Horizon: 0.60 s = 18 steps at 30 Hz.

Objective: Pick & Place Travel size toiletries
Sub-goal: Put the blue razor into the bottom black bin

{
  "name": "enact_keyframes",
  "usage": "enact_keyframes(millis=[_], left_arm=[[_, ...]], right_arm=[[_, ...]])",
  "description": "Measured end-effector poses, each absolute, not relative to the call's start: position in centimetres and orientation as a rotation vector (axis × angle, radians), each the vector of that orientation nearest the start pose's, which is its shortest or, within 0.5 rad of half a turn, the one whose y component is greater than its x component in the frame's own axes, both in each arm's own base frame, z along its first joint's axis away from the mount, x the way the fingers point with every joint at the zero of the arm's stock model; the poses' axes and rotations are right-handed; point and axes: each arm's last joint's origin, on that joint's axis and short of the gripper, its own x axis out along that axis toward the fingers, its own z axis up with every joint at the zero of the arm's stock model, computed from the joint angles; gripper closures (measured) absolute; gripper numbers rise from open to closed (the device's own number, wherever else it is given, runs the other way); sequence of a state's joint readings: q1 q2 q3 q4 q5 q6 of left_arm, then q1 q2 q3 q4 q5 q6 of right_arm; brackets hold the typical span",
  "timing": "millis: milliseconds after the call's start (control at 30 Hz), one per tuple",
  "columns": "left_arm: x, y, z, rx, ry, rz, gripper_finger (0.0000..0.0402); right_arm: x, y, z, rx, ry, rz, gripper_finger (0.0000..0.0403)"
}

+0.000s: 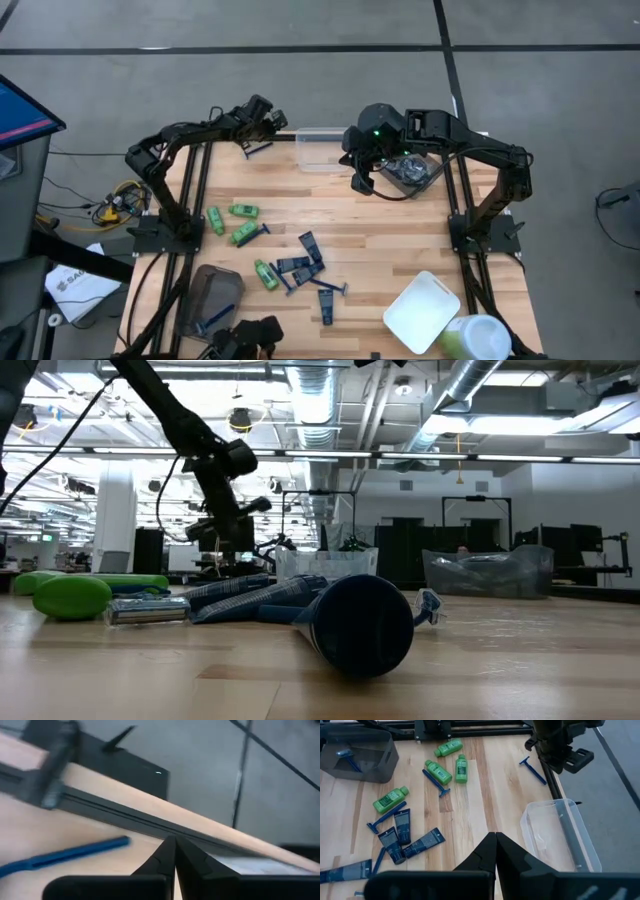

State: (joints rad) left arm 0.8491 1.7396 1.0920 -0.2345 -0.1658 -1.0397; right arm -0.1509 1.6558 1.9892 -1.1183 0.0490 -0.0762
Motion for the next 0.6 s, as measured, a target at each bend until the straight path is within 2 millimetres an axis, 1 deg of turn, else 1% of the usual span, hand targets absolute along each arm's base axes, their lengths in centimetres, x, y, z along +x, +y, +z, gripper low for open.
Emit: enact_keyframes(millis=[67,133,233,300,367,467,600], left_arm=[[23.6,26.5,20.1,-1.17,0.27,1.315,0.0401],[23.9,25.8,20.9,-1.204,0.194,1.343,0.0401],[24.0,24.9,21.6,-1.271,0.078,1.44,0.0401],[23.8,24.4,21.9,-1.271,0.049,1.498,0.0401],[23.7,24.2,21.4,-1.271,0.075,1.536,0.0401],[23.4,23.9,19.8,-1.287,0.121,1.575,0.0401],[22.6,23.2,17.9,-1.32,0.137,1.622,0.0401]], right_arm=[[31.9,-5.0,43.5,-0.05,0.793,-0.152,0.0403],[31.9,-5.0,43.5,-0.059,0.792,-0.148,0.0403],[31.9,-5.0,43.5,-0.06,0.79,-0.148,0.0403],[31.9,-5.0,43.5,-0.06,0.79,-0.148,0.0403],[31.9,-5.0,43.5,-0.06,0.79,-0.148,0.0403],[31.9,-5.0,43.5,-0.06,0.79,-0.148,0.0403],[31.9,-5.0,43.5,-0.06,0.79,-0.148,0.0403]])
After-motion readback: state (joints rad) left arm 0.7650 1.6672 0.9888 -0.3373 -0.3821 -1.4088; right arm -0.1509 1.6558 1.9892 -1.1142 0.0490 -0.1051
